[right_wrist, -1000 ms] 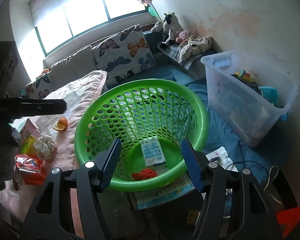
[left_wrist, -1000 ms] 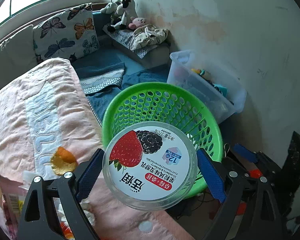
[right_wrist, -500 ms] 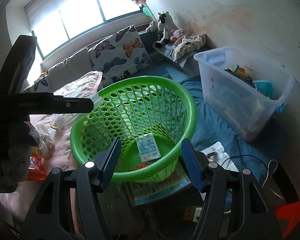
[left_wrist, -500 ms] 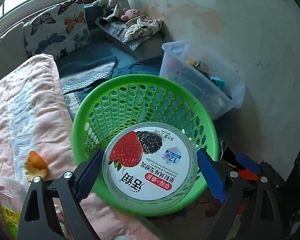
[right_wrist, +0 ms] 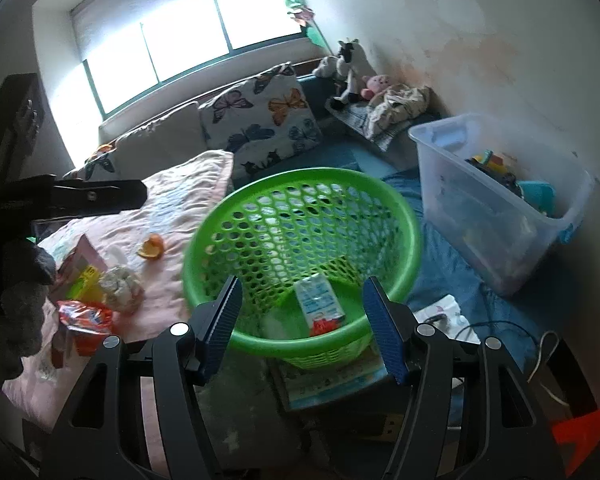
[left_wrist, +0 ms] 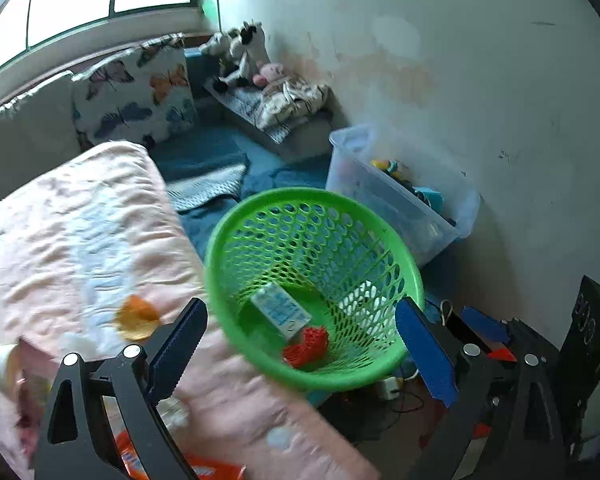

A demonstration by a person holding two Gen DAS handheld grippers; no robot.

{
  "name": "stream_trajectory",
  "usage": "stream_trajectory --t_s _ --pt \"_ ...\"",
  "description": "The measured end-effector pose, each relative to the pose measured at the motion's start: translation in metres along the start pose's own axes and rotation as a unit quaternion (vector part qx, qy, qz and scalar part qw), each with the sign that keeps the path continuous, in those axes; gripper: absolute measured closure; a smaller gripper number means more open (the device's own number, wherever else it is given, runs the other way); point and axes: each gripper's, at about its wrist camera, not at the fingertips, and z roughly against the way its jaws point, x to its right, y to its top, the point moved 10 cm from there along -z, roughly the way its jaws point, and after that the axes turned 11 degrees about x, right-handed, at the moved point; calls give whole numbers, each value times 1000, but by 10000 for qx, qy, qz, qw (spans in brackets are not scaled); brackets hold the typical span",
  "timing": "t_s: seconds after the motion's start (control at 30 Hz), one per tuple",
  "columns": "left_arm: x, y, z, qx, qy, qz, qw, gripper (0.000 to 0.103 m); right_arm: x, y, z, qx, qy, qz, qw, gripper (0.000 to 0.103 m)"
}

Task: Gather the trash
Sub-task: 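Move the right tool back to the bed and grasp the orange snack wrapper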

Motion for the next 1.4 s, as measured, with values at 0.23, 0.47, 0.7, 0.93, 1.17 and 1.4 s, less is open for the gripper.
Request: stream_trajectory --t_s 0.23,0.47,0.7,0.93,1.17,1.4 --pt "-38 -9 50 220 229 240 9992 11 -40 -7 8 -45 343 188 9992 38" --pt "-85 -24 96 485 610 508 9957 11 -91 -19 14 -159 794 470 9956 36" --pt "-131 -45 131 656 916 913 9894 11 -136 -35 16 -301 1183 672 9902 36" --pt "-164 -79 153 649 1115 1246 9838 11 -168 -45 12 -436 1456 831 9849 36" --pt "-183 -107 167 591 1215 1429 9805 11 -198 -59 4 -649 1723 1143 9762 41" --pt "-198 -129 175 467 1293 1544 9784 11 -197 -81 -5 -872 1711 1607 9681 44"
